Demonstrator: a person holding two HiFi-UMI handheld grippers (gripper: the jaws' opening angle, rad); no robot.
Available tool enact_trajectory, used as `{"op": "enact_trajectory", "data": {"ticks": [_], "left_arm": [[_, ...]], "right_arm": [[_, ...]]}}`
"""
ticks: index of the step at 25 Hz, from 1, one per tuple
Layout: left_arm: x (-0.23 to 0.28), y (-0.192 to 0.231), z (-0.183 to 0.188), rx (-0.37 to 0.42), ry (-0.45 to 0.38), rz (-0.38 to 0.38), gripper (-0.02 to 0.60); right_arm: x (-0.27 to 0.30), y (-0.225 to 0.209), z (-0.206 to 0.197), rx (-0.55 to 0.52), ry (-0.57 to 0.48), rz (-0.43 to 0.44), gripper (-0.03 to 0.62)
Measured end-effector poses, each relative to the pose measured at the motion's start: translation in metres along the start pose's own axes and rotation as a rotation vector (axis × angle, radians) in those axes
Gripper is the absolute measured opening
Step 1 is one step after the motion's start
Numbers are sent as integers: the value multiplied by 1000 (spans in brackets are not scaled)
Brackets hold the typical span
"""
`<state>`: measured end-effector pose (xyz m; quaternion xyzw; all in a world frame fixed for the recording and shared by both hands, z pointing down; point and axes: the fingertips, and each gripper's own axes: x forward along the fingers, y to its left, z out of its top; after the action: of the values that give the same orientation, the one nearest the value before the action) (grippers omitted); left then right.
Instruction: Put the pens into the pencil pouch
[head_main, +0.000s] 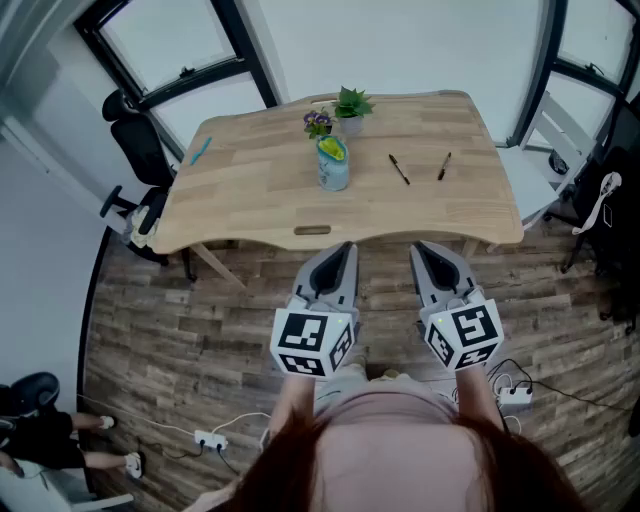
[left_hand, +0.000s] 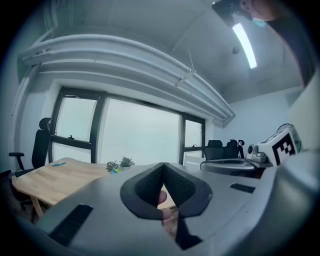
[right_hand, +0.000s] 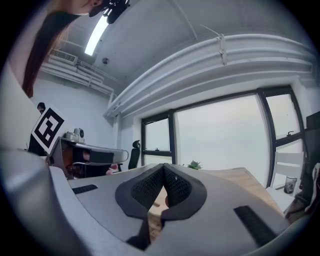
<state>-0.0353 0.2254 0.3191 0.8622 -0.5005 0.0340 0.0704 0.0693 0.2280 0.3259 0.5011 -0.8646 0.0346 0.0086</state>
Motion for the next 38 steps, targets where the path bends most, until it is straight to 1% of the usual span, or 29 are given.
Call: {"op": "enact_trajectory", "data": {"ticks": [11, 17, 22, 26, 38], "left_arm": [[17, -20, -1, -12, -7, 33, 2], [27, -24, -8, -16, 19, 42, 2], [39, -12, -10, -28, 31, 55, 2], [55, 0, -8, -35, 24, 51, 2], [114, 61, 2, -58, 37, 22, 2]], "right_arm": [[-6, -28, -5, 30, -17, 26, 0], [-4, -38, -9, 64, -9, 51, 0], [11, -44, -14, 83, 9, 61, 0], [28, -53, -16, 87, 14, 46, 0], [110, -76, -12, 90, 33, 20, 0]]}}
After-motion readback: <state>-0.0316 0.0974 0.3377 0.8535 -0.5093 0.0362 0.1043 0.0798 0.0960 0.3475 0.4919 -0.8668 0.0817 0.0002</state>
